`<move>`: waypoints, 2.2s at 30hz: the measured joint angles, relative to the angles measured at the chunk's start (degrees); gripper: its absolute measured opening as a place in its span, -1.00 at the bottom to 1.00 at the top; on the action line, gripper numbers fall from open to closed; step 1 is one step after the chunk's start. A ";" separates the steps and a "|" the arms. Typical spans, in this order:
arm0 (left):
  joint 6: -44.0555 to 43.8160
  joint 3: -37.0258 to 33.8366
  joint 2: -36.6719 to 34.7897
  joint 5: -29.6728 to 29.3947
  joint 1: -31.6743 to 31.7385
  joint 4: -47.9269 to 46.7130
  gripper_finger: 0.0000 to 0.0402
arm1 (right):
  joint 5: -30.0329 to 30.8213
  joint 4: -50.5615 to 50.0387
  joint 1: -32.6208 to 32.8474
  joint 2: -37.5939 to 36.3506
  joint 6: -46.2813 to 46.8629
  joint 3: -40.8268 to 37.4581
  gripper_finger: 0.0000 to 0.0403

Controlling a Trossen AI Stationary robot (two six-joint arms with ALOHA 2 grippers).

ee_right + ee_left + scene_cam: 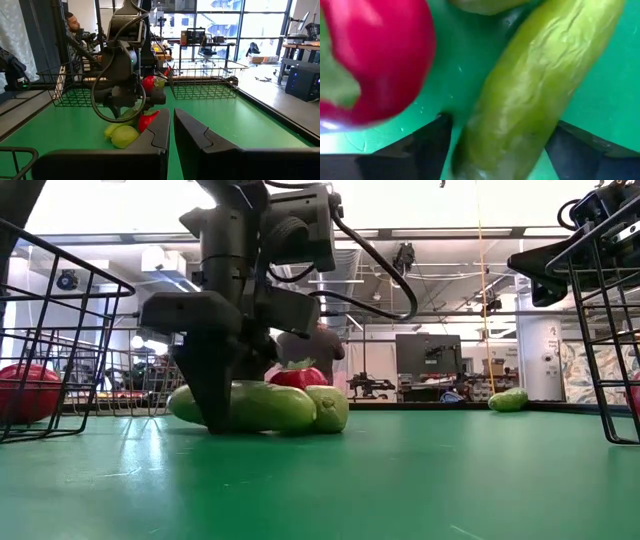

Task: Sort produce into baskets
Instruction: Put the bottom cucumber into the bottom left wire basket

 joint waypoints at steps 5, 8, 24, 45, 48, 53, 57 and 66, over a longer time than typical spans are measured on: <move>-4.17 -0.05 -1.62 -0.82 0.09 -0.21 -0.08 | 0.00 -0.02 -0.02 0.01 0.00 0.02 -0.91; -8.51 0.51 -4.09 -0.53 -0.07 -2.34 -0.26 | 0.00 -0.02 -0.02 0.00 0.00 0.02 -0.91; -43.42 0.84 -33.52 -7.18 -12.93 -15.52 -0.19 | -0.01 -0.02 -0.01 0.02 0.00 0.01 -0.91; -87.68 -22.91 -34.06 -2.88 -39.06 -5.65 -0.17 | -0.02 -0.02 0.00 0.01 0.00 0.02 -0.91; -81.08 -22.91 -31.29 -1.51 -39.52 -4.94 -0.17 | 0.00 -0.02 0.00 0.01 -0.55 0.02 -0.91; -70.61 -22.52 -26.88 -0.40 -39.48 -4.01 -0.16 | 0.00 -0.02 0.00 0.02 -1.08 0.02 -0.91; -63.61 -21.48 -23.72 -0.23 -39.50 -3.65 -0.07 | 0.08 0.55 -0.01 0.02 2.12 0.00 -0.91; -60.83 -19.79 -20.08 -0.06 -39.47 -4.26 0.18 | 0.99 14.95 -0.01 0.02 28.51 0.00 -0.91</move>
